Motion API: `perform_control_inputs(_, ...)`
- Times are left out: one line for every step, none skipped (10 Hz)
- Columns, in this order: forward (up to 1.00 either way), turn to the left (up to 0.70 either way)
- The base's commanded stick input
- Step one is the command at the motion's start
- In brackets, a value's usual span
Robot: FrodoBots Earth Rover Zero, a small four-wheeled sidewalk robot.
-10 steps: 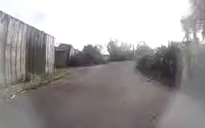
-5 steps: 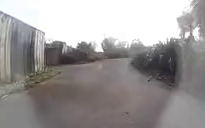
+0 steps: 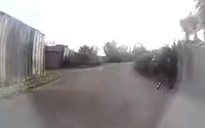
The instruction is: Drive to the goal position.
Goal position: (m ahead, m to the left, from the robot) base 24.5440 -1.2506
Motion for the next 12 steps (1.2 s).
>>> perform_control_inputs(0.7,0.0)
perform_control_inputs(0.7,0.0)
perform_control_inputs(0.7,0.0)
perform_control_inputs(0.7,0.0)
perform_control_inputs(0.7,0.0)
perform_control_inputs(0.7,0.0)
perform_control_inputs(0.7,0.0)
perform_control_inputs(0.7,-0.05)
perform_control_inputs(0.7,-0.16)
perform_control_inputs(0.7,-0.33)
perform_control_inputs(0.7,-0.35)
perform_control_inputs(0.7,-0.35)
